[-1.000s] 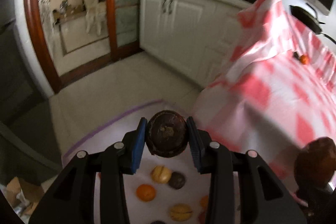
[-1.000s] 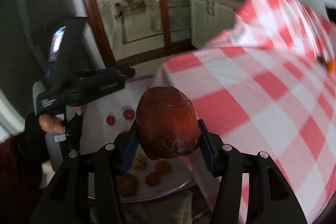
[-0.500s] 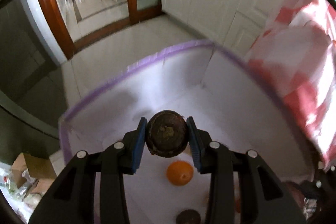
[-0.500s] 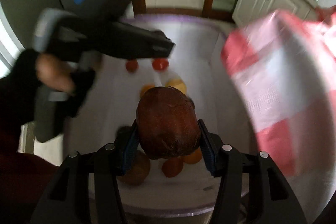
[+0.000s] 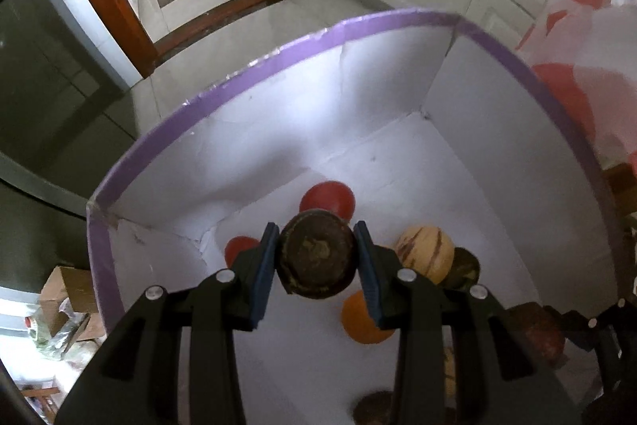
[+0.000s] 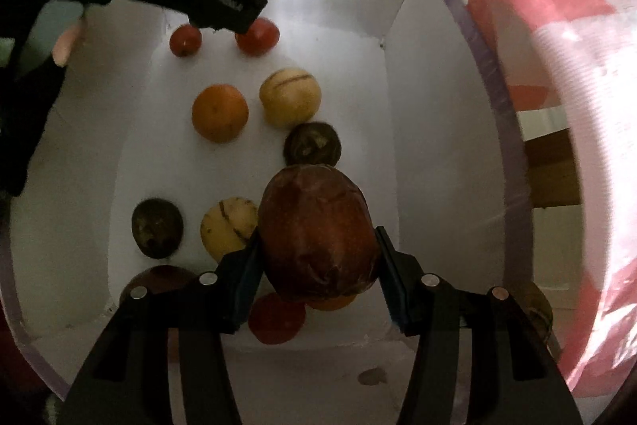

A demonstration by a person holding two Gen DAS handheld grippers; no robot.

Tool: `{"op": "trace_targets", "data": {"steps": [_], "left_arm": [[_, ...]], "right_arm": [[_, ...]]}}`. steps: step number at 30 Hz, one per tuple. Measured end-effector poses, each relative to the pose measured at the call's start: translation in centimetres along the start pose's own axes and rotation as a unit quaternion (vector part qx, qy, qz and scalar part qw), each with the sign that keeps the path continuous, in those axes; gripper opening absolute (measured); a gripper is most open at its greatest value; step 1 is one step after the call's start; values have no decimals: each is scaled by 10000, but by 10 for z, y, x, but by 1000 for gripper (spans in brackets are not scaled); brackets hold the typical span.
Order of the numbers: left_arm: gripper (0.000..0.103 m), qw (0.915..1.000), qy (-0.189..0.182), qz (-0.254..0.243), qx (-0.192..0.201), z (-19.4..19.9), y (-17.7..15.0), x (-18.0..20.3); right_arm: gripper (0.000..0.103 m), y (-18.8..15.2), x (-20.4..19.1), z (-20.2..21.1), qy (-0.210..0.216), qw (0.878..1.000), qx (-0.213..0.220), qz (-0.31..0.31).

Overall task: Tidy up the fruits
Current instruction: 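Open both tools to drop the apple and dark fruit into the box, then move both open tools back to the last fruits on the table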

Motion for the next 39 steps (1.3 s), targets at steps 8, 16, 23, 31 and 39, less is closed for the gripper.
{"op": "trace_targets", "data": {"steps": [8, 16, 23, 31, 39], "left_arm": [[41, 9998, 90, -95, -181, -6, -3, 4], [77, 9998, 146, 27, -92, -5, 3, 0], [79, 9928, 661, 380, 928, 42, 28, -19], [101, 9262, 690, 509, 3670, 207, 84, 24], [101, 9193, -1798, -958, 3366, 261, 112, 252]], "right_arm": [[53, 4, -2, -7, 70, 9999, -87, -125], [64, 17, -8, 17, 96, 9987, 488, -63], [64, 17, -8, 84, 602, 9888, 1365, -89], [82, 4, 98, 225, 358, 9327, 3352, -1280], [87, -124, 288, 248, -1131, 8586, 3275, -3778]]}}
Point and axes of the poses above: each gripper's, at about its wrist camera, not at the fingertips, and z roughly against the way its jaws point, x to its right, y to its top, the point moved 7 cm from there along -z, roughly the way its jaws point, and after that the axes turned 2 degrees about -y, right-handed, at the moved point
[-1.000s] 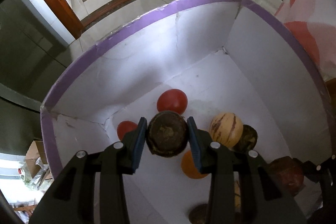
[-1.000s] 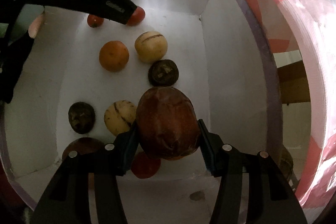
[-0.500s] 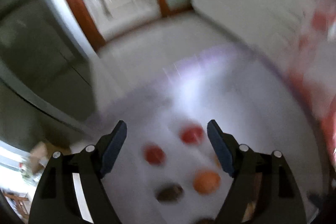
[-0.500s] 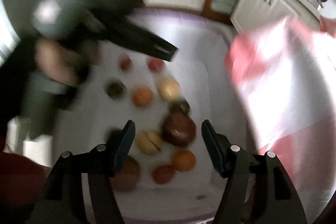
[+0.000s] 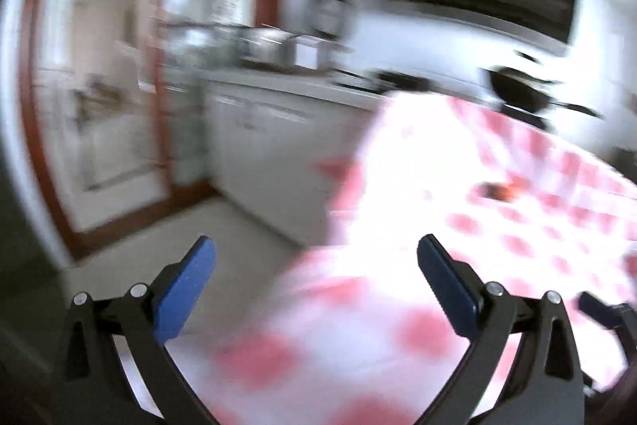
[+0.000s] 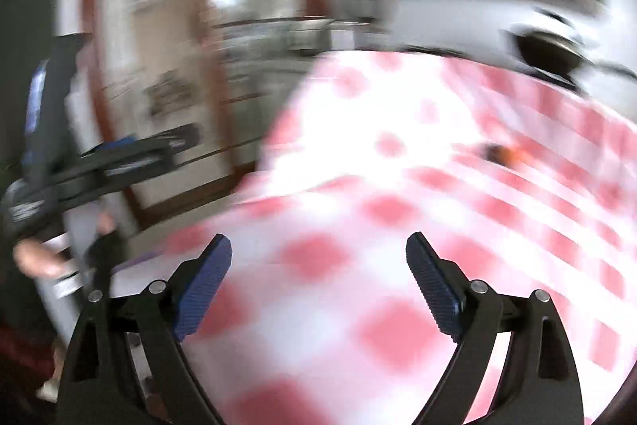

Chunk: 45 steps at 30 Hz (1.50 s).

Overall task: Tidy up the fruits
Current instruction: 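Move both open tools back to the last fruits on the table, then grasp the orange with the right tool while the left tool grasps the last dark brown fruit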

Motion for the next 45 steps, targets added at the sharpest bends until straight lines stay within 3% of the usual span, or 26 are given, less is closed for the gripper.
{"op": "trace_targets", "data": {"steps": [3, 7, 10, 13, 20, 23, 26, 32, 39, 45], "left_arm": [[101, 9983, -444, -247, -274, -51, 11, 85], [101, 9943, -665, -178, -819, -129, 10, 174], [101, 9906, -652, 183, -1189, -181, 3, 218], [101, 9892, -507, 487, -1286, -222, 0, 238], [101, 9904, -392, 681, -1137, -274, 14, 252], [101, 9897, -493, 657, -1176, -276, 17, 241], [101, 9898, -491, 939, -954, -267, 26, 218], [101, 9913, -344, 889, -909, -271, 22, 210], [101, 9878, -177, 1228, -941, -272, 20, 196], [101, 9869, -180, 1290, -955, -272, 19, 194]], "right_arm": [[87, 8, 75, 0, -596, 9973, -52, -436], [87, 6, 159, -6, -1168, 9888, -204, -910], [87, -2, 209, -18, -1385, 9831, -239, -1172], [87, -7, 241, -26, -1487, 9787, -224, -1395], [87, 6, 268, -60, -1467, 9759, -390, -1569], [87, 17, 280, -85, -1485, 9735, -557, -1647], [87, 34, 284, -131, -1470, 9729, -910, -1537], [66, 63, 271, -218, -1414, 9757, -1379, -950], [60, 81, 271, -273, -1379, 9726, -1709, -761], [58, 91, 268, -296, -1432, 9714, -1776, -652]]}}
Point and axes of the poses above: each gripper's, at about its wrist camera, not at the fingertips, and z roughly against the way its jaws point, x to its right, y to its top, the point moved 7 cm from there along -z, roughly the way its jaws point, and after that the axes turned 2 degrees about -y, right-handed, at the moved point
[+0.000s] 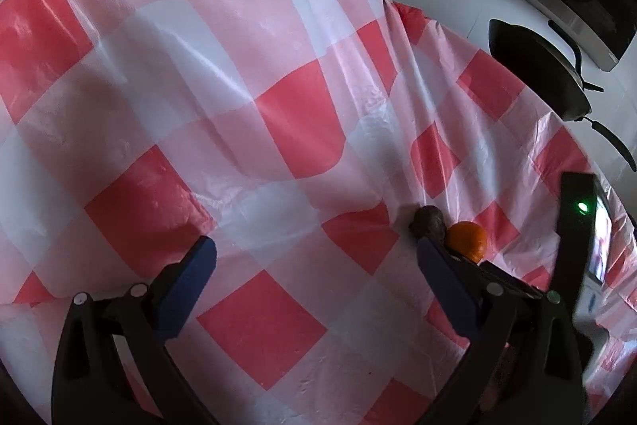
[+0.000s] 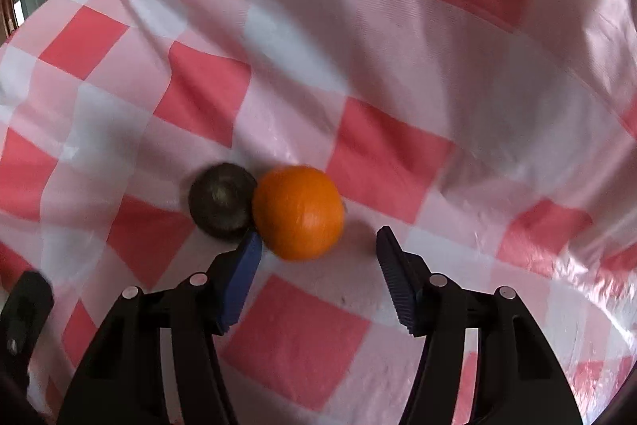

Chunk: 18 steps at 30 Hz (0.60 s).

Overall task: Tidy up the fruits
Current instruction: 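Grasp the orange with the right tool while the left tool grasps the last dark brown fruit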

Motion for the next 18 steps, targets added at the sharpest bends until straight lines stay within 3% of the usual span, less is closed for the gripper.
{"op": "trace_targets", "data": {"steps": [2, 4, 8, 11, 15, 18], "left_arm": [[101, 10000, -12, -55, 13, 1, 0, 2], [101, 9999, -29, -116, 2, 1, -2, 3], [101, 9995, -86, -282, -59, 1, -5, 10], [101, 9986, -216, -446, -167, 0, -10, 17], [101, 9948, -504, -858, -232, 2, -19, 38], [101, 9904, -752, -1104, -355, 3, -28, 53]], "right_arm": [[54, 2, -2, -2, -4, 10000, 22, 37], [41, 3, -4, 1, 169, 9998, 63, 3], [41, -19, 22, 36, 501, 9950, 395, -771], [41, -45, 50, 71, 497, 9876, 749, -1288], [41, -81, 100, 104, 147, 9719, 1048, -2104], [41, -104, 136, 114, -38, 9506, 1221, -2853]]}}
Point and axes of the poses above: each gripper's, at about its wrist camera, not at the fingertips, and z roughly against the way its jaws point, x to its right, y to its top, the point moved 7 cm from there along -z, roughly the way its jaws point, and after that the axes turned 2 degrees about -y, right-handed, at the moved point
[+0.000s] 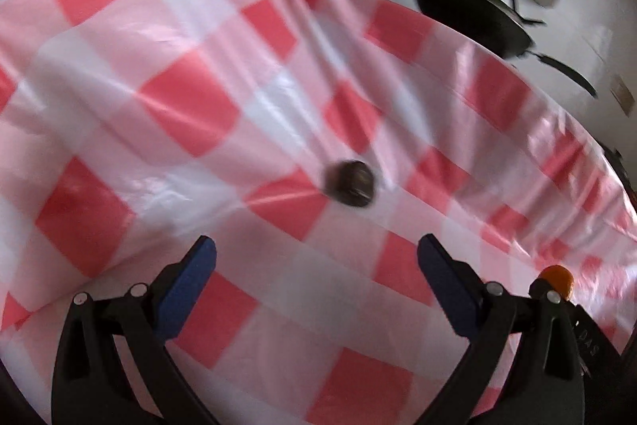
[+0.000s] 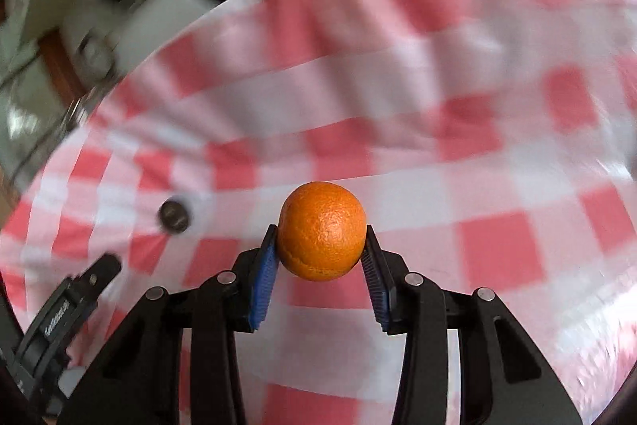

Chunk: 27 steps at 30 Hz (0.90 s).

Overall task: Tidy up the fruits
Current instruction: 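Grasp the orange with the right tool while the left tool grasps the last dark brown fruit, then carry the orange and dark brown fruit in both tools over the white box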

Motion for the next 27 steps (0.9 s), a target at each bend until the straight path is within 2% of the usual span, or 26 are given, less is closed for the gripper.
{"op": "trace_targets", "data": {"steps": [2, 6, 8, 10, 12, 14, 15, 21, 24, 25, 27], "left_arm": [[99, 9999, -55, -129, -90, -2, -3, 8], [94, 9997, 6, -160, -195, -9, -2, 18], [93, 9989, 173, -323, -305, -22, 6, 26], [85, 9977, 366, -388, -428, -38, 14, 29], [81, 9959, 561, -375, -599, -59, 22, 30], [70, 9937, 631, -279, -878, -83, 26, 31], [68, 9926, 697, -296, -954, -91, 28, 32], [66, 9854, 993, -776, -1145, -117, 29, 45], [52, 9828, 1108, -987, -1095, -121, 32, 48], [43, 9827, 1090, -1045, -1073, -121, 32, 49], [40, 9843, 871, -1116, -1054, -118, 29, 53]], "right_arm": [[41, 8, 18, 4, -66, 9992, 216, -338], [41, 15, 24, 0, -31, 9984, 315, -470], [41, 16, 27, 0, -30, 9980, 345, -528], [41, 15, 28, -1, -6, 9980, 316, -543], [41, 16, 27, 2, 3, 9980, 332, -536], [41, 16, 26, 1, 5, 9980, 325, -541], [41, 16, 25, 1, 7, 9980, 326, -540], [41, 15, 21, -2, 27, 9982, 306, -516], [41, 14, 21, -1, 33, 9982, 310, -519], [41, 14, 21, -1, 34, 9981, 311, -522], [41, 14, 21, -1, 42, 9982, 315, -514]]}}
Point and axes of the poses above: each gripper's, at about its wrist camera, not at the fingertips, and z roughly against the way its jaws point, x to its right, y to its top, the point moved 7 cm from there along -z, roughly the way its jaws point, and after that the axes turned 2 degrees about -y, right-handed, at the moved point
